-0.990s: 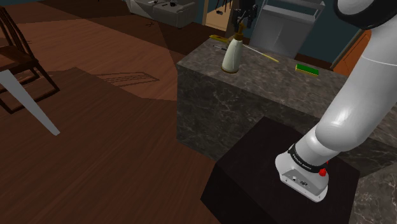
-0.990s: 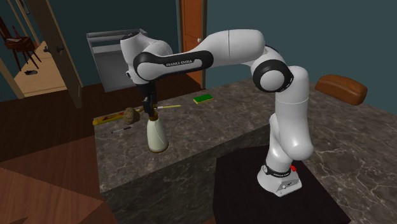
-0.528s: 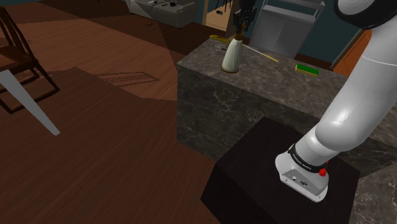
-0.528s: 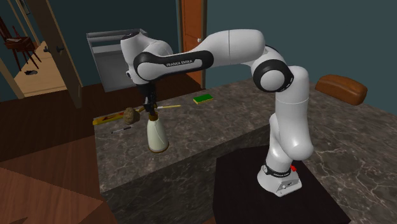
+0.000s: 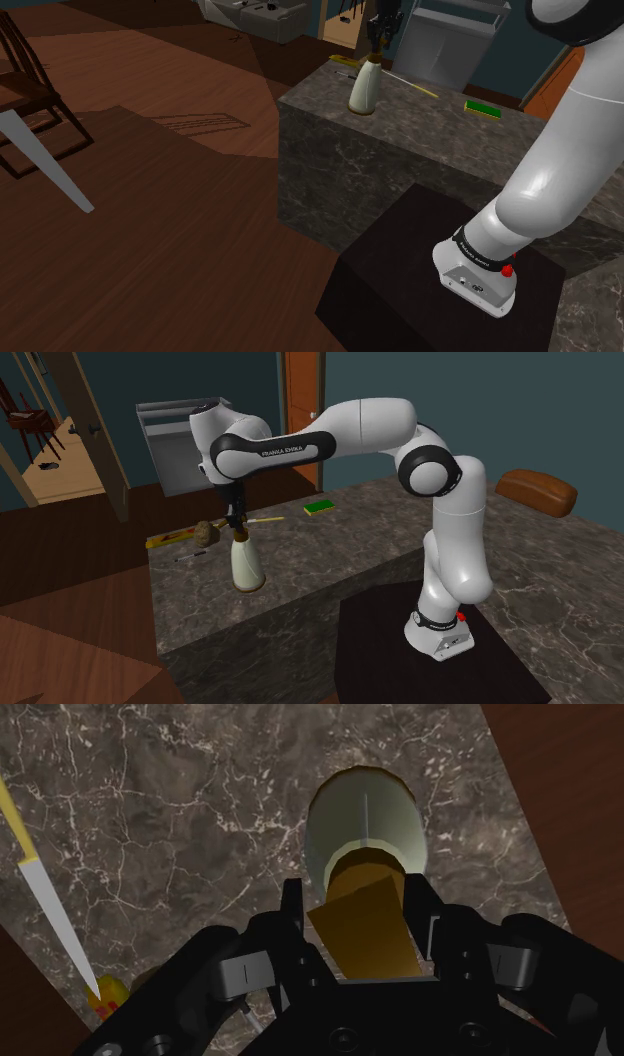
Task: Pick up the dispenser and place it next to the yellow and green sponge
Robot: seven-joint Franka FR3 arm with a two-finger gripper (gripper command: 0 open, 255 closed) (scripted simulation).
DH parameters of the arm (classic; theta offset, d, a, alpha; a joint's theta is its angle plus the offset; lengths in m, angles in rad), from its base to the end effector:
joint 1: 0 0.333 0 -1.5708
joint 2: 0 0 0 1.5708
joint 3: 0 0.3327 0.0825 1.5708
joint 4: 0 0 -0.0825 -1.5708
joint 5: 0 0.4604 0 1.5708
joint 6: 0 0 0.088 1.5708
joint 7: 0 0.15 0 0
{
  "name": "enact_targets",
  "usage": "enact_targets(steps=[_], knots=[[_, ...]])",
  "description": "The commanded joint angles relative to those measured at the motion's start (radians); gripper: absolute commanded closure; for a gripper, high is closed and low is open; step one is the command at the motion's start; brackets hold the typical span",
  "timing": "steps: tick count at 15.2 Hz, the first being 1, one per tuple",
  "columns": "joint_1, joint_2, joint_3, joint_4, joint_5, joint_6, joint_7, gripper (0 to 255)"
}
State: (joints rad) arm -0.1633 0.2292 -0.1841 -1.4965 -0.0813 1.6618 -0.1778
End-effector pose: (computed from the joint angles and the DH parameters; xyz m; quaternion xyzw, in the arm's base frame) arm 0.6589 -0.2400 0.4968 0.9946 -0.0779 -0.0449 0.0513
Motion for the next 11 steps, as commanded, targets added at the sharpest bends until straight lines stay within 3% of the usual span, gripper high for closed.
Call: enact_targets(steps=[1, 11], knots=[[-0.001, 0.003, 0.0, 0.015, 0.0, -0.015, -0.001, 255], [-0.005, 0.033, -0.002, 0.192, 0.005, -0.161, -0.018, 255]])
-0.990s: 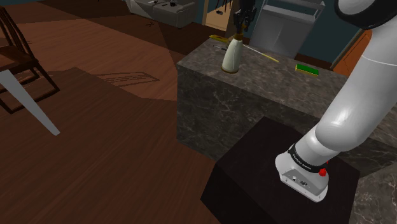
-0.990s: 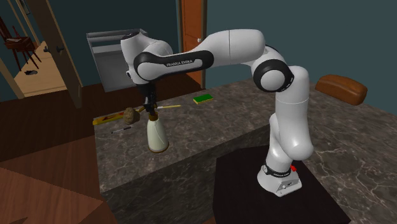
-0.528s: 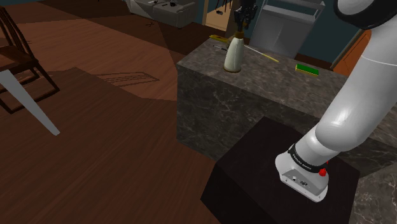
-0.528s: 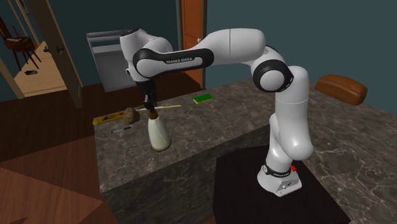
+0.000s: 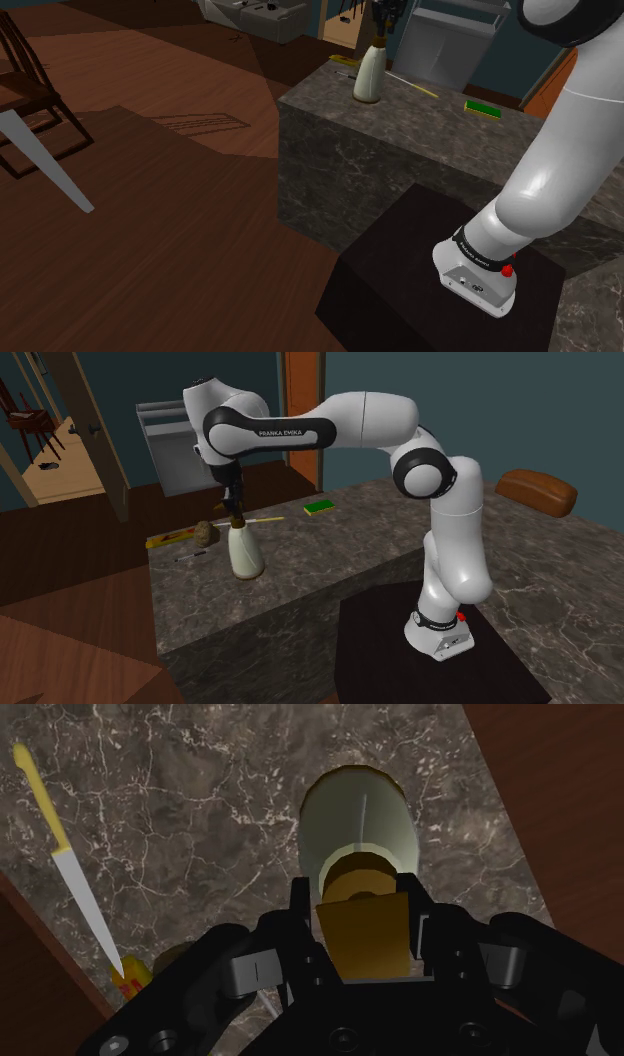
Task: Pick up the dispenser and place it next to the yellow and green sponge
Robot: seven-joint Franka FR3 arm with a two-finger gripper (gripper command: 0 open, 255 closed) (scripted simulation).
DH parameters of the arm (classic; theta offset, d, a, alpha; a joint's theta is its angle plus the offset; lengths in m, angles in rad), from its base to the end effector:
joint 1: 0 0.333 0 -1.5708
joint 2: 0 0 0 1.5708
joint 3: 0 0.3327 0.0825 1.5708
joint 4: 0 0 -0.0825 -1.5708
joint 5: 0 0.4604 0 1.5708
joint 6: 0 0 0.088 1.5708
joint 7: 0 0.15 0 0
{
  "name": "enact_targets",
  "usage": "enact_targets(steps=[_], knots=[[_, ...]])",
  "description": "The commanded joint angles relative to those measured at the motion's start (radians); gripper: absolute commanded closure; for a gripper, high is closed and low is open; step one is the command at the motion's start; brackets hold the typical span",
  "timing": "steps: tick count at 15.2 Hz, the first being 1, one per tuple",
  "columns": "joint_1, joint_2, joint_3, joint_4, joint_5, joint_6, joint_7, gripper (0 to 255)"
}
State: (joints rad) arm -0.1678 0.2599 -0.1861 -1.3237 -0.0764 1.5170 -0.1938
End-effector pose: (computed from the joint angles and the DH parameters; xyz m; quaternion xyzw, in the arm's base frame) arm 0.6610 -0.2408 0.5582 0.9945 -0.0783 -0.0465 0.0513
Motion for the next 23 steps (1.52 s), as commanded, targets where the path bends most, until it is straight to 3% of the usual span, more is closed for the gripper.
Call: enact_targets(steps=[1, 7, 14, 23], knots=[[-0.002, 0.007, -0.001, 0.04, 0.001, -0.032, -0.004, 255], [-0.008, 0.046, -0.002, 0.176, 0.007, -0.129, -0.017, 255], [-0.072, -0.132, -0.051, -0.075, -0.025, -0.04, -0.132, 255], [-0.162, -0.269, -0.136, -0.247, -0.063, 0.023, -0.303, 255]])
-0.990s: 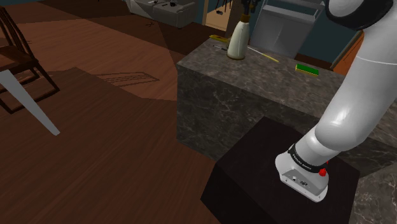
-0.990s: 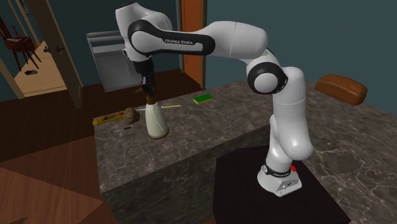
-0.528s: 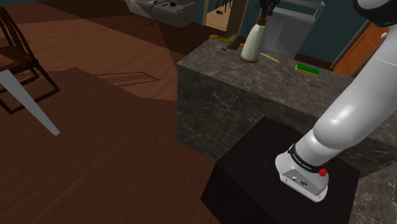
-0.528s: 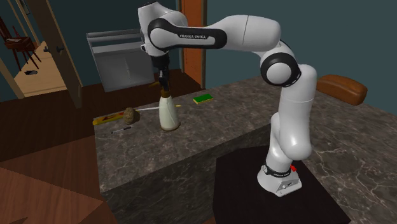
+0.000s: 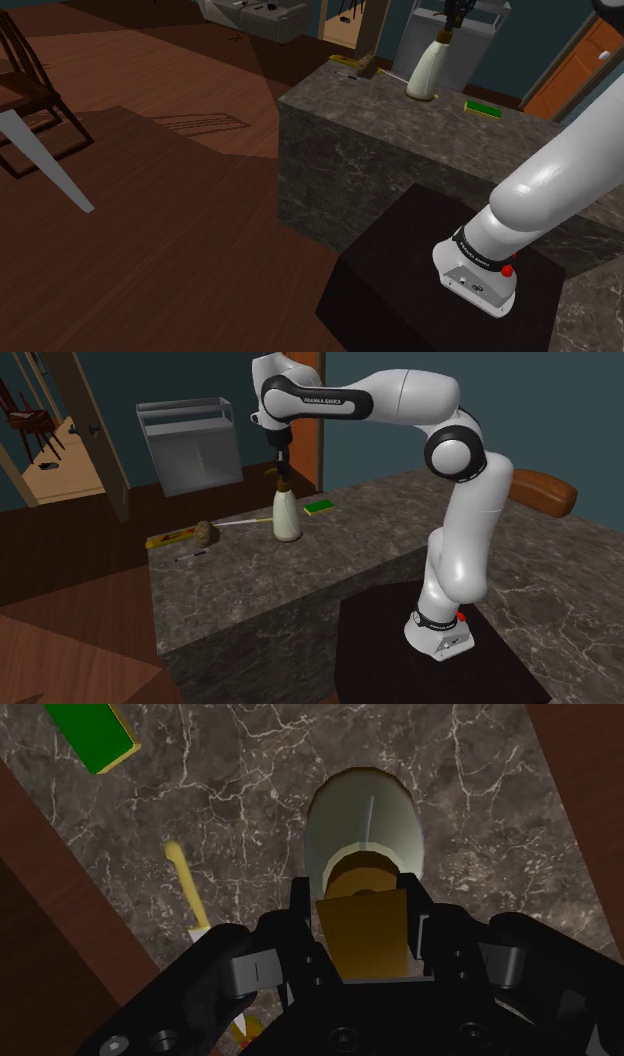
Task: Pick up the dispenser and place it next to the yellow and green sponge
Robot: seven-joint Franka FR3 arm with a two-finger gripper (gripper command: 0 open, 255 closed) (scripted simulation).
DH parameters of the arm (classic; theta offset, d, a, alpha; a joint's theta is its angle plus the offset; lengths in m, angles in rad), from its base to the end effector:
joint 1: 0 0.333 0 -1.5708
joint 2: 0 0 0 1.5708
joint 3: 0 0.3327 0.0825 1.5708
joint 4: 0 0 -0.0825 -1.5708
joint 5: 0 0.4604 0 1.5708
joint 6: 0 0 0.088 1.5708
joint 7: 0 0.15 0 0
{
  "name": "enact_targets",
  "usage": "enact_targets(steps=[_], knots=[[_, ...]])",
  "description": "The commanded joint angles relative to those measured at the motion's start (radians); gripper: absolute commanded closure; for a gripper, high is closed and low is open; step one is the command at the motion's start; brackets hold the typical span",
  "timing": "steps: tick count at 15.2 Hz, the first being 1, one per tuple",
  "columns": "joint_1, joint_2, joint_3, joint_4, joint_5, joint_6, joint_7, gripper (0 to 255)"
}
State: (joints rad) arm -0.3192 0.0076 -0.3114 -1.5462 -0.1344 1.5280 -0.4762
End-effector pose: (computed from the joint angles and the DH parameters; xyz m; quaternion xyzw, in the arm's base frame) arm 0.4954 -0.3864 0.6048 0.9945 -0.0790 -0.0467 0.0514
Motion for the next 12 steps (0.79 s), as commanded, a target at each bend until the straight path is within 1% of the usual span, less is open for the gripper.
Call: enact_targets(steps=[1, 6, 12], knots=[[-0.021, -0.027, -0.021, -0.037, -0.009, 0.018, -0.041, 255], [-0.075, -0.06, -0.078, -0.076, -0.024, 0.041, -0.15, 255], [-0.141, -0.064, -0.155, -0.082, -0.029, 0.065, -0.291, 255]])
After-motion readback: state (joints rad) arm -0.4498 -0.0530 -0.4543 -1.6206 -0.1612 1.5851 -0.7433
